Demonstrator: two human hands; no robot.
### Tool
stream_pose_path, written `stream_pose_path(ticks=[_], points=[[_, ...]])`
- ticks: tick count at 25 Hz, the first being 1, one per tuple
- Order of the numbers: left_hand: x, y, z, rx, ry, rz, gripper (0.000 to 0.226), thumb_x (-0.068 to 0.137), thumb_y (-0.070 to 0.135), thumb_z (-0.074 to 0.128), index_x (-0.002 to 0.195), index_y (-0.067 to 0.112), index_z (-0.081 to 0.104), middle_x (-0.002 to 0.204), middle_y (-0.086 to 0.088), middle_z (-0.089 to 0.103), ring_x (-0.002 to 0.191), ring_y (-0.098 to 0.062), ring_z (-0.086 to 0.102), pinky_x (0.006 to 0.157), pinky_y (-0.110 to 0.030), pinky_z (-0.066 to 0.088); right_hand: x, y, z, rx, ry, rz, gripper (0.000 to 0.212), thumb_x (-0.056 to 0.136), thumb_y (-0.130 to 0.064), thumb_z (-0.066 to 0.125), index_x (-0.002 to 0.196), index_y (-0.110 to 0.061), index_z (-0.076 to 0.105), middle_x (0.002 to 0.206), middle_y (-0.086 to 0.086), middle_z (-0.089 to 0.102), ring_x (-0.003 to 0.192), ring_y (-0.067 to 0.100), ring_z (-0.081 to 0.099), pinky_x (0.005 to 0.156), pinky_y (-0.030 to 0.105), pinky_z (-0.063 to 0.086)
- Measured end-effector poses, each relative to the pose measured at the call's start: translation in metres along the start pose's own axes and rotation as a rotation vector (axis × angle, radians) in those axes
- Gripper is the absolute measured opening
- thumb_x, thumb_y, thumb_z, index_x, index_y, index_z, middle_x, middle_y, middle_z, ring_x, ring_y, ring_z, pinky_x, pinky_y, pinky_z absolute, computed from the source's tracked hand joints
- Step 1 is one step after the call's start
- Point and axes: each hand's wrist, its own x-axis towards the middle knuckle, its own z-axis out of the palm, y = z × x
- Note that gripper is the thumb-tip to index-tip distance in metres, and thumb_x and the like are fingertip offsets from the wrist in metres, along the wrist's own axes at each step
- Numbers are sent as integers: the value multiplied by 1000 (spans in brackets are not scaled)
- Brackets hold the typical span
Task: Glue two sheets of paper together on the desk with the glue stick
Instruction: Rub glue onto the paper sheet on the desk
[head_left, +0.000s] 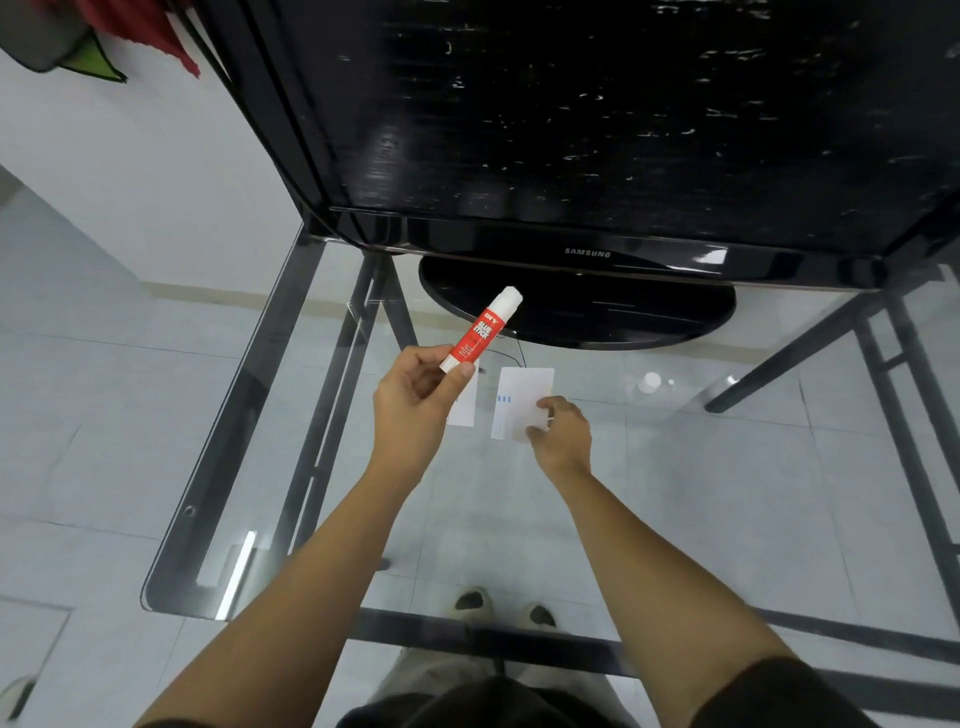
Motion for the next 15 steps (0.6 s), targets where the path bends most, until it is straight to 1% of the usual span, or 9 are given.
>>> stream_pose_path(ticks=[3,5,7,10,11,12,14,15], points=[[-6,-17,4,-3,-24,-77,15,79,20,72,92,24,64,94,3,73,89,-11,68,71,-15,51,-12,20,-19,7,-45,-32,39,80,-3,64,117,-9,56,117,13,56,91,21,57,77,23,46],[-10,-30,8,-11,-41,-149,15,79,18,72,90,23,64,99,-2,71,89,-12,68,72,-17,51,-24,35,-29,-23,-69,-79,39,80,-6,67,117,-9,57,116,12,54,85,15,54,75,18,42],[-16,-43,14,4,-80,-218,16,78,16,72,91,21,64,97,6,71,88,-10,68,77,-23,51,-34,51,-38,-47,-86,-99,39,81,-9,68,119,-9,57,119,10,52,85,13,53,76,16,41],[-27,-60,20,17,-149,-305,17,78,14,72,91,21,63,86,20,71,88,-14,69,80,-28,51,-45,70,-45,-105,-111,-134,41,82,-10,67,121,-10,55,124,10,48,90,14,53,81,16,43],[-30,-66,20,-5,-151,-333,17,78,13,72,90,22,64,87,17,72,89,-18,69,82,-31,52,-47,74,-47,-131,-115,-150,41,82,-11,67,122,-9,54,126,10,47,94,17,54,85,18,43],[-32,-70,19,-36,-140,-360,18,79,11,71,90,22,64,91,11,72,90,-21,69,84,-32,51,-48,78,-48,-156,-112,-168,42,83,-13,67,122,-9,54,128,11,45,101,20,54,90,21,43],[-33,-77,17,-99,-109,-404,21,80,8,68,96,22,64,106,2,64,92,-25,68,86,-33,51,-49,83,-49,-215,-91,-219,42,84,-18,67,123,-8,54,134,11,42,116,24,48,100,27,38],[-33,-80,16,-125,-95,-420,23,82,7,67,100,20,65,113,3,59,95,-25,67,87,-33,51,-48,86,-49,-247,-79,-250,42,84,-21,66,122,-9,55,137,10,42,120,24,44,103,30,34]])
